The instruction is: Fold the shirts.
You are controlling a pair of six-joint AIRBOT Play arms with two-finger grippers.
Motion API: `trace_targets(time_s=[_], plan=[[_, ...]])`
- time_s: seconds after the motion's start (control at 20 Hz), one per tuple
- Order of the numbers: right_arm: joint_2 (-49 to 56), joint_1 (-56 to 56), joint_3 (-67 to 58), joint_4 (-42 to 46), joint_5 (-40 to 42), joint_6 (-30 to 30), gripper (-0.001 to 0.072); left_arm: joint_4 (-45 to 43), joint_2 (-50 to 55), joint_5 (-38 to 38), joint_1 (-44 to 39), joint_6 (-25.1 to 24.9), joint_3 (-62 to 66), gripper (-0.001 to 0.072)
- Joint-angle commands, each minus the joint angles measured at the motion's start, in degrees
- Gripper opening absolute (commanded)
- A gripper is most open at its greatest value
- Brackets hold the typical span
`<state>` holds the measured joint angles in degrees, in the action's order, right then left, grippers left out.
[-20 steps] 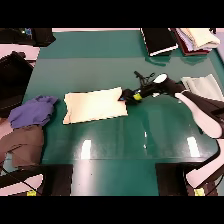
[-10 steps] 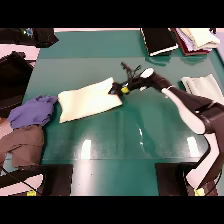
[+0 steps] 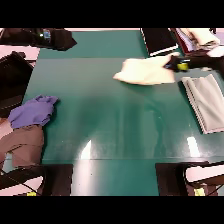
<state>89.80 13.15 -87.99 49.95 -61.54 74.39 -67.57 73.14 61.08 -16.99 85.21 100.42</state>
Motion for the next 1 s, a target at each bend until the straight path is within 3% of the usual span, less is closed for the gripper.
trace_targets(time_s=[0.0,0.2,0.45,0.95], plan=[[-3.3,14.0,0.0,3.7,-2.2,0.9,0.0020,0.1,0.0,-2.1,-3.7,-0.1,0.0,0.0023],[-3.2,22.8,-0.3,3.6,-0.7,1.0,0.0021,0.1,0.0,-2.1,-4.7,0.3,0.0,0.0023],[-3.2,24.3,-5.1,3.6,0.7,1.0,0.0020,0.1,0.0,-2.1,-4.7,0.4,0.0,0.0023],[-3.3,24.6,-21.8,3.8,-10.2,1.2,0.0020,0.1,0.0,-1.4,-4.7,0.3,0.0,0.0023]])
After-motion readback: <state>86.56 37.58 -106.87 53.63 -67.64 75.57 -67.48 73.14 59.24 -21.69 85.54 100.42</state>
